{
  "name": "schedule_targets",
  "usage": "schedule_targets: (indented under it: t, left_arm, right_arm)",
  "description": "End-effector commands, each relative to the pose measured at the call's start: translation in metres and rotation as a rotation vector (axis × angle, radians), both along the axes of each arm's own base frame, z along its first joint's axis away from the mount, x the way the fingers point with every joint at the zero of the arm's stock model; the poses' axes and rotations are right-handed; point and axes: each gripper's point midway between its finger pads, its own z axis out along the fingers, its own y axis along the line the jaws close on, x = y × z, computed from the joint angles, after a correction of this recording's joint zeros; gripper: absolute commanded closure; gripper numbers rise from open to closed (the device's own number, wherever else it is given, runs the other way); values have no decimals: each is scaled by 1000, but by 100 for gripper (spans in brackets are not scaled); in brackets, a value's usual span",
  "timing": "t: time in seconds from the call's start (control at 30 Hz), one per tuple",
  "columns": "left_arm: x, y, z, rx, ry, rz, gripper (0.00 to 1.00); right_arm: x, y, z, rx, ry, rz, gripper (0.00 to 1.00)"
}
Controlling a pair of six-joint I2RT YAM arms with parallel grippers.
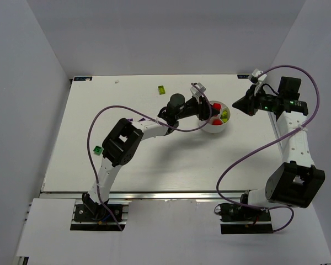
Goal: Sort the legos into containers by color
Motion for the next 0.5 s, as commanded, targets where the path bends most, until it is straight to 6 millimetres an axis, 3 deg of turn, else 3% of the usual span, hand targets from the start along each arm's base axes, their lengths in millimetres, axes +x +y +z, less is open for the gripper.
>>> schedule_targets:
  t: [0.0,0.47]
  left_arm:
    - [0,-8,14,-36,-66,-30,92]
    - [2,-6,-12,60,-76,-37,91]
  right_arm:
    - [0,-1,10,12,-40,15,88]
    - [1,-6,10,38,-40,17,87]
